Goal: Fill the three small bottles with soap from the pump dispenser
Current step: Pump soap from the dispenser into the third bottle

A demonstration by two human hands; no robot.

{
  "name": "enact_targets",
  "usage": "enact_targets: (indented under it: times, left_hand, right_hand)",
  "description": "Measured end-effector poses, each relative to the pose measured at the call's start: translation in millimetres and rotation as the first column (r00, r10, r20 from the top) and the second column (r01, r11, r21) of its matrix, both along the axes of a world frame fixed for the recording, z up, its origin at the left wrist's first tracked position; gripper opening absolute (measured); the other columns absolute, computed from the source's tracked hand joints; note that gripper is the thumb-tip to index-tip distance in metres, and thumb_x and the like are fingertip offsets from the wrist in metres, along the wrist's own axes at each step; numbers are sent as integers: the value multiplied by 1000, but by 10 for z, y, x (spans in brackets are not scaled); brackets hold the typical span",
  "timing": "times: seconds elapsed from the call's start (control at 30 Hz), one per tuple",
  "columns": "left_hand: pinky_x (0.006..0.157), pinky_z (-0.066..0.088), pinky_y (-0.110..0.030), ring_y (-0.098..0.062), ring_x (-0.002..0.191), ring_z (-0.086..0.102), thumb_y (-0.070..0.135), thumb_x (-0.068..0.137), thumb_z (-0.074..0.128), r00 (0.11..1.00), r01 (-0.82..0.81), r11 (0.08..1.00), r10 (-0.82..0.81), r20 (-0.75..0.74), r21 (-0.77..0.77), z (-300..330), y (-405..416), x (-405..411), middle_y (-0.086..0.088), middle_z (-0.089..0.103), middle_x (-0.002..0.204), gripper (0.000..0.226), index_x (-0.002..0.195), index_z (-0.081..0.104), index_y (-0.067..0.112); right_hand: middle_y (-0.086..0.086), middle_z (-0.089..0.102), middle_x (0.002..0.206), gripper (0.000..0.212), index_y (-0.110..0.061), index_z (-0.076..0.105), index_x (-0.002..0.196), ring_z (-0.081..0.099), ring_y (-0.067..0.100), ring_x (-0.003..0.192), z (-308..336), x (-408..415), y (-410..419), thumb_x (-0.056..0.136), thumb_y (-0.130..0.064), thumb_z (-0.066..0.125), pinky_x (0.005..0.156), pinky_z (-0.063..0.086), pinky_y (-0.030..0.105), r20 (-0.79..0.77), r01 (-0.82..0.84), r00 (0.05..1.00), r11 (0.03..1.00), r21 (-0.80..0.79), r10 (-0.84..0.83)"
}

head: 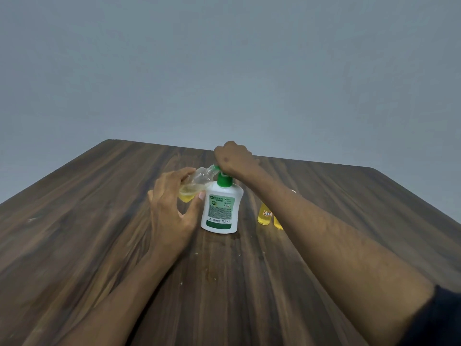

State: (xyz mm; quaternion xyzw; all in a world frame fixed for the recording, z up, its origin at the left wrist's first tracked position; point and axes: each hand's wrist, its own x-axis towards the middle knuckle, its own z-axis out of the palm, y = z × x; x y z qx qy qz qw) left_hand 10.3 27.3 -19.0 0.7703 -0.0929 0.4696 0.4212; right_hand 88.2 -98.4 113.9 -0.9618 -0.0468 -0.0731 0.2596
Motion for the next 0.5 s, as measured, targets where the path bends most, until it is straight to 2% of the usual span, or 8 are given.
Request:
enact_targets:
  times: [0.1, 0.23, 0.3, 0.37, 0.5]
  left_hand:
    - [90, 39, -36, -14, 112, 61, 29, 92, 72, 1000, -2, 1000, 2, 1, 1, -1, -1, 0, 9, 64, 122, 40, 130, 68, 19]
    - [90, 40, -38, -15, 111, 61, 29, 91, 72, 1000, 4, 1000, -4, 5, 3, 0, -5, 4, 10, 64, 122, 40, 130, 67, 19]
    - [90, 41, -38, -15, 111, 61, 29, 92, 73, 1000, 5, 1000, -5, 2, 1, 4, -4, 1, 9, 64, 122, 40, 131, 67, 19]
    - [90, 41, -39, -15, 112, 61, 28, 92, 72, 1000, 7, 1000, -7, 4, -3, 3, -4, 10, 8, 65, 123, 41, 131, 67, 18]
    - [91, 43, -41, -15, 112, 61, 29, 92, 73, 1000, 10, 1000, -10, -5, 1, -2, 0, 17, 7, 65, 123, 40, 131, 67, 20]
  right_hand:
    - [5, 54, 90, 21, -14, 49, 93, 50, 29, 91, 36, -10, -3, 96, -29, 36, 97, 37, 46, 20, 3, 1000, 1000, -12, -3]
    - [11, 54, 99, 21, -11, 49, 94, 48, 29, 90, 40, -23, -23, 99, -27, 37, 85, 36, 38, 0, -22, 1000, 1000, -5, 22]
    - [8, 56, 94, 22, -14, 46, 84, 50, 29, 90, 37, -12, -18, 98, -29, 37, 90, 39, 40, 9, -13, 1000, 1000, -8, 13]
    - [4, 52, 85, 23, -17, 42, 78, 52, 29, 91, 40, -1, -10, 96, -30, 36, 99, 40, 48, 34, 7, 999, 1000, -2, -7]
    - [1, 45, 80, 22, -15, 44, 81, 50, 31, 92, 7, 17, 1, 95, -30, 36, 102, 39, 50, 1, 11, 1000, 1000, -17, -11]
